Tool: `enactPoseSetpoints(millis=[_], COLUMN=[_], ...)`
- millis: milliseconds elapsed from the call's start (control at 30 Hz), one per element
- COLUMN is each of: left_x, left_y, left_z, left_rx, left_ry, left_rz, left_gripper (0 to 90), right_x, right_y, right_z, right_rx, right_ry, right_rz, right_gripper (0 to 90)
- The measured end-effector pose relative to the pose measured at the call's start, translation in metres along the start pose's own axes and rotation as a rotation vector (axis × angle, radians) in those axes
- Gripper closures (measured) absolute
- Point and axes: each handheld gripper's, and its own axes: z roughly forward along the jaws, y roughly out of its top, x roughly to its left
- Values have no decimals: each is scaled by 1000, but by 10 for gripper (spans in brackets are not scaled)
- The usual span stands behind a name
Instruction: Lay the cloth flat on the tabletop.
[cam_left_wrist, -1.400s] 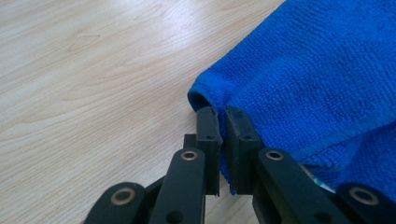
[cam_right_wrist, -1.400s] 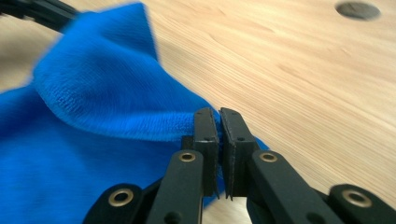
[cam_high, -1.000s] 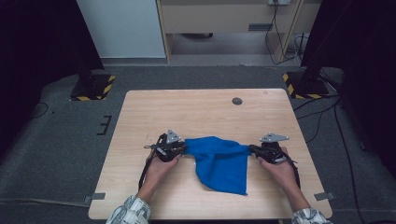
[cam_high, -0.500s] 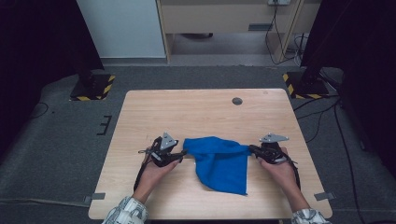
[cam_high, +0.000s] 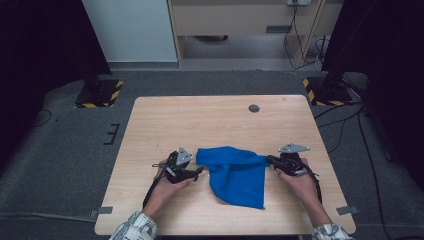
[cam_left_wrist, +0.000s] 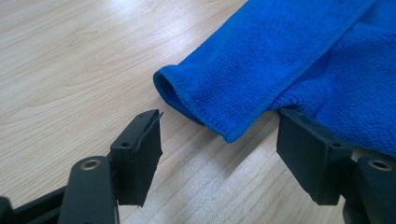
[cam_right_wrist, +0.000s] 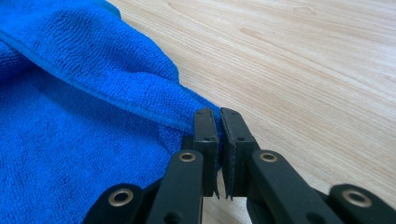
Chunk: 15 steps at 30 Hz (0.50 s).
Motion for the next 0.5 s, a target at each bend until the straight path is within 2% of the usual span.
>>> enactPoseSetpoints(millis=[100, 300, 333, 400, 500], left_x=[2, 3, 3, 2, 1], left_y=[-1, -1, 0, 4, 5], left_z=[4, 9, 9, 9, 10], left_rx=[17, 27, 34, 22, 30], left_ry=[1, -9, -2, -1, 2], left_rz=[-5, -8, 1, 15, 26], left_gripper=[343, 486, 486, 559, 638], right_x=[0, 1, 1, 2, 3], right_y=[0, 0, 1, 2, 2], right_z=[0, 0, -1, -2, -2], right_rx=[-3, -5, -7, -6, -11], right_ry=[1, 0, 1, 5, 4], right_rz=[-1, 0, 0, -1, 3], right_gripper=[858, 858, 858, 857, 857])
